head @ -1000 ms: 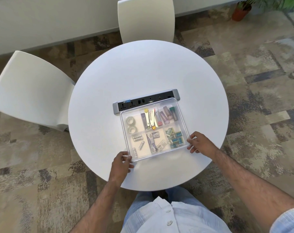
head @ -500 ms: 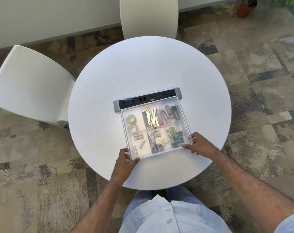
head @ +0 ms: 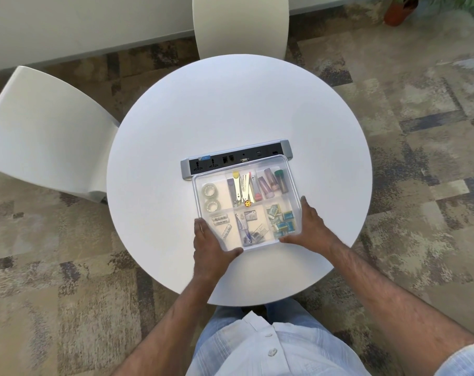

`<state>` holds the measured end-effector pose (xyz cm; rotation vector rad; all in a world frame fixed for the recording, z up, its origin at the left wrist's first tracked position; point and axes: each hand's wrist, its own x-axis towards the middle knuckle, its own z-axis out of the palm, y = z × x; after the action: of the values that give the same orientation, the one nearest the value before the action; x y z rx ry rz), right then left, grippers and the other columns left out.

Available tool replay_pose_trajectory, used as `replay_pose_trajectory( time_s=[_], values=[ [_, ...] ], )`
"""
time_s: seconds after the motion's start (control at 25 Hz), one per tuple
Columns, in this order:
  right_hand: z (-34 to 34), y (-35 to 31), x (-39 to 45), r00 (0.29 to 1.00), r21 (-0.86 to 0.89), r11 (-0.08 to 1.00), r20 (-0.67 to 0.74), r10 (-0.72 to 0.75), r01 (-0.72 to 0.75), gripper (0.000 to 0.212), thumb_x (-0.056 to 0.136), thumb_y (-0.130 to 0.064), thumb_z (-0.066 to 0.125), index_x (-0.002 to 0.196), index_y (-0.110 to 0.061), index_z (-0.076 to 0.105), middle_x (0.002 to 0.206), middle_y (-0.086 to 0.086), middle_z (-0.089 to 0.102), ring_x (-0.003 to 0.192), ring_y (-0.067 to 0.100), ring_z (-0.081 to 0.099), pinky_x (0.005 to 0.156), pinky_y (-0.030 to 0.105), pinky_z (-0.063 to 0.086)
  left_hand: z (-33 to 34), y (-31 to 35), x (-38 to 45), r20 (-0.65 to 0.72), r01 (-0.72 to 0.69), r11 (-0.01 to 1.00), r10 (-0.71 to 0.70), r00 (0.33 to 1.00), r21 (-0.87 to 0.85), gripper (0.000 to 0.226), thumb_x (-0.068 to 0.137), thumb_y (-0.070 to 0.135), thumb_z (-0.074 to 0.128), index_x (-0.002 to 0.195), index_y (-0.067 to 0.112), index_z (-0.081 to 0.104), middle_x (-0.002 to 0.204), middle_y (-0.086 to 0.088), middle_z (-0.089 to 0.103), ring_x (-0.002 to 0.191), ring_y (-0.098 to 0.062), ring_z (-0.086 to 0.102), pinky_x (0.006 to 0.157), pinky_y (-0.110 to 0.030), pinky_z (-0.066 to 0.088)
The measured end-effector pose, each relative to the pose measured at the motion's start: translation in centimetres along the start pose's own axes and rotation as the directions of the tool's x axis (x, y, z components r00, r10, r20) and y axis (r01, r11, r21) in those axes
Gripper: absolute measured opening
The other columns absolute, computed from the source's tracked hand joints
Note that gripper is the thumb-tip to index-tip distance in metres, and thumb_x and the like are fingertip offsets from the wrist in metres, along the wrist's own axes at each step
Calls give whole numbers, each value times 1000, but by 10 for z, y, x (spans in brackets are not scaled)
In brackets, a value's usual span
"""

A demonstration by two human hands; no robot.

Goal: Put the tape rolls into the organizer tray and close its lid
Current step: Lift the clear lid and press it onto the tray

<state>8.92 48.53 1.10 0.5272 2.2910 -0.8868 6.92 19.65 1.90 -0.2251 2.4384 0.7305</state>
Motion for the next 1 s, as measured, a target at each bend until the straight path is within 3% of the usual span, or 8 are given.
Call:
replay_pose_trajectory(
  time_s=[0.16, 0.28, 0.52, 0.76, 1.0],
  values=[
    [4, -16, 3, 978, -317, 936, -92, -189, 151, 155, 59, -68, 85, 157, -18, -24, 168, 6, -20, 156, 32, -2, 118, 56, 27, 11, 21, 3, 12, -89, 979, 88, 996, 185, 149, 73, 67, 82, 163, 6, -20, 172, -11, -28, 161, -33, -19, 131, -55, 2],
    [-1, -20, 11, 967, -421, 883, -46, -251, 209, 156, 59, -74, 80, 157, -12, -24, 167, 8, -25, 156, 30, -12, 121, 52, 22, 14, 26, 6, 49, -88, 975, 79, 996, 204, 153, 71, 68, 83, 160, 4, -24, 170, -14, -32, 160, -36, -23, 131, -59, 0],
    [0, -17, 16, 973, -395, 894, 4, -229, 212, 158, 59, -75, 79, 154, -8, -28, 165, 8, -28, 154, 25, -17, 124, 44, 16, 16, 28, 5, 17, -69, 985, 67, 998, 161, 156, 69, 66, 85, 160, 6, -26, 170, -10, -32, 160, -36, -22, 131, -59, 0],
    [0, -19, 18, 979, -390, 900, 19, -203, 194, 157, 61, -73, 80, 154, -9, -30, 163, 7, -32, 153, 25, -22, 125, 51, -1, 17, 28, 9, 28, -84, 979, 80, 996, 186, 151, 70, 68, 83, 162, 6, -19, 172, -10, -28, 160, -38, -21, 130, -62, 1],
    [-18, -39, 29, 952, -363, 899, -88, -295, 245, 126, 82, -76, 59, 159, -11, -17, 168, 7, -21, 155, 22, -15, 126, 48, 0, -4, 26, 38, -22, -138, 959, 148, 989, 248, 134, 81, 81, 62, 165, 5, -11, 174, -11, -20, 161, -35, -17, 128, -60, -2]
  ],
)
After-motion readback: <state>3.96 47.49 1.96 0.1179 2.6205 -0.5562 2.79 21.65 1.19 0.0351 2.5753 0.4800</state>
